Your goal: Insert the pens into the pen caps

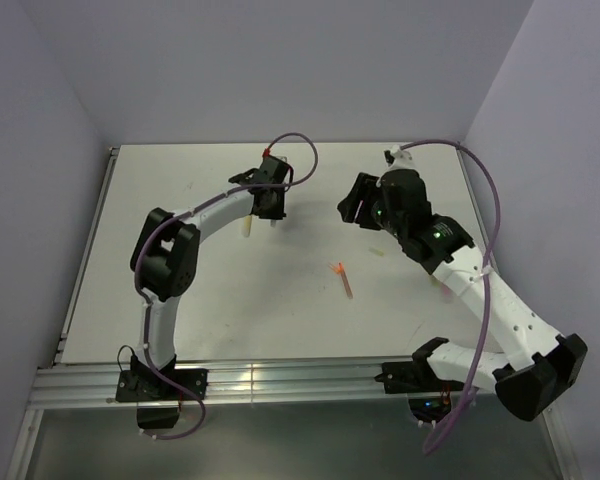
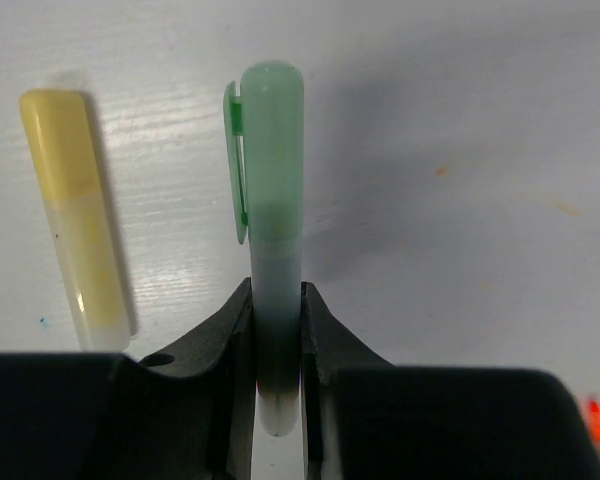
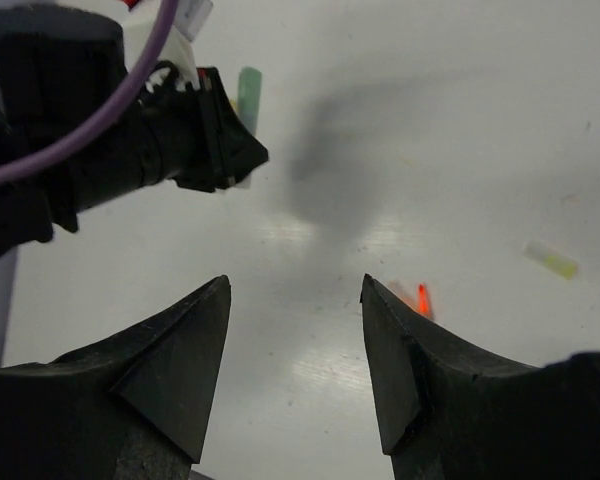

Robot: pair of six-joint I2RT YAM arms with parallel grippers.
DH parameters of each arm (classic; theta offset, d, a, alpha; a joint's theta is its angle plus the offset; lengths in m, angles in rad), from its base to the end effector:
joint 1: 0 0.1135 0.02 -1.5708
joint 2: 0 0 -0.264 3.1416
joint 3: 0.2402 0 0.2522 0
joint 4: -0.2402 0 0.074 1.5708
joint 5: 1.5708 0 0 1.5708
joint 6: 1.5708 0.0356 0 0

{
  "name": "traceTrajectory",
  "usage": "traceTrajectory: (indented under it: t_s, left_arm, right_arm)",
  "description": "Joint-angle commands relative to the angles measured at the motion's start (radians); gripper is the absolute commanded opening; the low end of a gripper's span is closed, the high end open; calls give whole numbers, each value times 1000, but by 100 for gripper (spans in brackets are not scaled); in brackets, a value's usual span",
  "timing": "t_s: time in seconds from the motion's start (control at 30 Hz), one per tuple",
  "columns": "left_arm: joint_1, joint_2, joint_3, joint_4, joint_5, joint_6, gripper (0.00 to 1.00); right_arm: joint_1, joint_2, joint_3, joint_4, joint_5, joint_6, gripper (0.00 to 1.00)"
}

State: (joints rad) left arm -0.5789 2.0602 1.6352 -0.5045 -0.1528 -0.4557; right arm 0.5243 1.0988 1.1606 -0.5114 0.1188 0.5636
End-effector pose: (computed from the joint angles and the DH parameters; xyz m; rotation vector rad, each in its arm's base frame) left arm 0.3858 -0.2457 0.2127 0.0905 2.4998 -0.2443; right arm 0.2092 0.1161 0.3761 0.1175 2.0606 0.5651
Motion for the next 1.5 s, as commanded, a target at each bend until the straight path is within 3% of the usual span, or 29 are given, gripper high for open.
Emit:
traceTrajectory:
  t_s: [0.0,0.17,0.5,0.67,1.17,1.47]
  left_arm:
    - [4,38,69,-85,-96,51,14]
    - [17,84,66,-77,-102,45,15]
    - [22,110,57,-58,-90,43,38]
    - [25,103,52,-51,-76,38,44]
    - [25,-28,206,-111,-91,81,52]
    - [25,-277,147,-78,-28,37,53]
  right_arm:
    - [-27,24,-50,10,-21,-50,63]
    - [-55,32,-125,45,-59,-64,62]
    - [-63,53,-187,63,-76,-87,61]
    - [-66,59,-190,53,-76,-111,61]
    - [-66,144,-311,105,-114,-151,53]
    - [-61,297,-342,155,-133,-148,42]
